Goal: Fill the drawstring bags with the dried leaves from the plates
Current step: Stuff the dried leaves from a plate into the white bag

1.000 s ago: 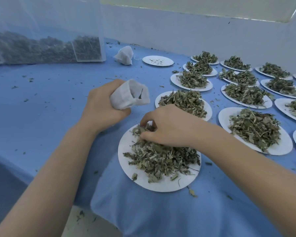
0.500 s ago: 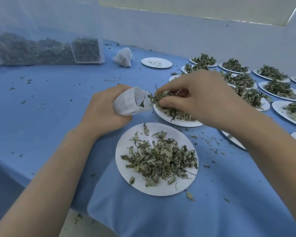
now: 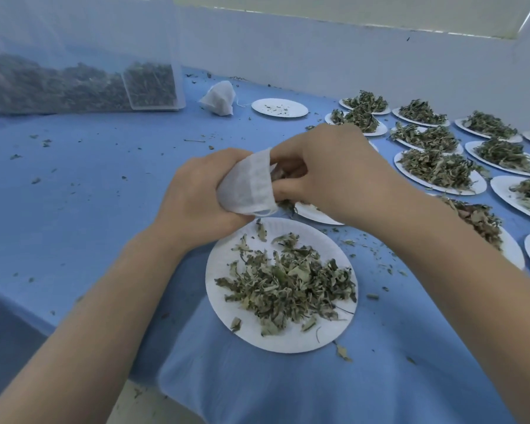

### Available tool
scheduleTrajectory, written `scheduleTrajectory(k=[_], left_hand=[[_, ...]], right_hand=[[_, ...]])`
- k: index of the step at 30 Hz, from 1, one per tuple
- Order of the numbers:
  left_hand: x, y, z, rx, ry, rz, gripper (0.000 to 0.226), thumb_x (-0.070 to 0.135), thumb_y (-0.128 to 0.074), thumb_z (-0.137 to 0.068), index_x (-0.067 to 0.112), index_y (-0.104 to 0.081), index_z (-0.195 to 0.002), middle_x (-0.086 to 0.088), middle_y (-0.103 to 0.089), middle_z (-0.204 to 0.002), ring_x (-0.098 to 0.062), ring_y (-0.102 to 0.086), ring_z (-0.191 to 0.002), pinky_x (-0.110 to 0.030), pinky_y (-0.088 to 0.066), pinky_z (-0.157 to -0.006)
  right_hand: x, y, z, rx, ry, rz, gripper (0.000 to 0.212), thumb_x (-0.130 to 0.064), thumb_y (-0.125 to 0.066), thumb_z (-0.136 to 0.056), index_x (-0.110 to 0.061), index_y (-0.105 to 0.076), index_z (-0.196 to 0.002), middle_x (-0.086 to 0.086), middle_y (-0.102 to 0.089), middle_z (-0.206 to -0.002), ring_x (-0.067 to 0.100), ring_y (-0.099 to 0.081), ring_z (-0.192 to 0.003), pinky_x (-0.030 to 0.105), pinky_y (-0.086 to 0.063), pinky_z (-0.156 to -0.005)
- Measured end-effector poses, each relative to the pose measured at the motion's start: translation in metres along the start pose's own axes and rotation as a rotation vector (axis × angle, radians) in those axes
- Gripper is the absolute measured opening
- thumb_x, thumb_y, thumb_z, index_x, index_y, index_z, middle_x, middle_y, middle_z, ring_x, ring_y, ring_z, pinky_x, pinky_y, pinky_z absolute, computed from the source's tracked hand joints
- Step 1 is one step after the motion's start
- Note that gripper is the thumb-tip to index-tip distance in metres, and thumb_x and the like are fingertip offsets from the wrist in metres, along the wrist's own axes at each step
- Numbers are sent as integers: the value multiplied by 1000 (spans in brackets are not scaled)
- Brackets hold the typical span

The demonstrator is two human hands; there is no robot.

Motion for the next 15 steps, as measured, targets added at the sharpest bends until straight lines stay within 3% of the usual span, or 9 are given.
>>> scheduleTrajectory(k=[2, 7, 9, 11, 13, 15], left_hand=[[-1, 0, 0, 10, 0, -13, 44, 28, -71, -63, 12, -64, -104, 13, -56, -81, -9, -52, -72, -26, -41, -61], [-6, -1, 1, 28, 13, 9, 43, 17, -69, -60, 27, -56, -99, 23, -49, -70, -2, -44, -65, -16, -38, -59], [-7, -3, 1, 35, 30, 42, 40, 17, -70, -61, 29, -56, -97, 26, -51, -69, -2, -44, -64, -20, -38, -59], [-6, -4, 2, 32, 40, 80, 37, 18, -73, -63, 28, -60, -96, 25, -53, -70, -3, -48, -65, -23, -40, -60], [-4, -5, 2, 14, 17, 133, 37, 26, -71, -65, 19, -64, -100, 20, -57, -75, -7, -54, -69, -25, -44, -63], [-3, -6, 3, -24, 32, 200, 40, 35, -62, -65, 25, -61, -104, 15, -61, -76, -8, -55, -76, -20, -43, -68]], right_hand=[[4, 2, 1, 46, -54, -202, 29, -23, -71, -79, -25, -69, -108, -6, -71, -95, 7, -65, -87, 22, -49, -83], [5, 4, 5, 93, 0, -427, 26, -9, -71, -76, -26, -74, -95, -11, -73, -82, -6, -64, -77, 10, -49, -78], [-1, 5, 7, 106, 78, -383, 26, -8, -69, -78, -29, -75, -92, -15, -72, -83, -7, -62, -78, 8, -47, -75], [-9, 3, 7, 75, 181, -215, 28, -10, -64, -83, -37, -73, -84, -7, -72, -82, 7, -61, -76, 19, -47, -73], [-15, -4, 5, 9, 243, -8, 44, -7, -55, -88, -42, -53, -61, -1, -58, -66, 18, -48, -63, 34, -43, -71], [-18, -10, 2, -60, 283, 72, 44, -5, -49, -90, -31, -37, -57, -1, -39, -59, 18, -35, -61, 36, -37, -65]])
Point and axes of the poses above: each hand's wrist, its own z-axis away from the middle knuckle, its own y-axis out of the back of the hand, x = y × z, the point moved 5 cm from there along -z, towards the middle knuckle
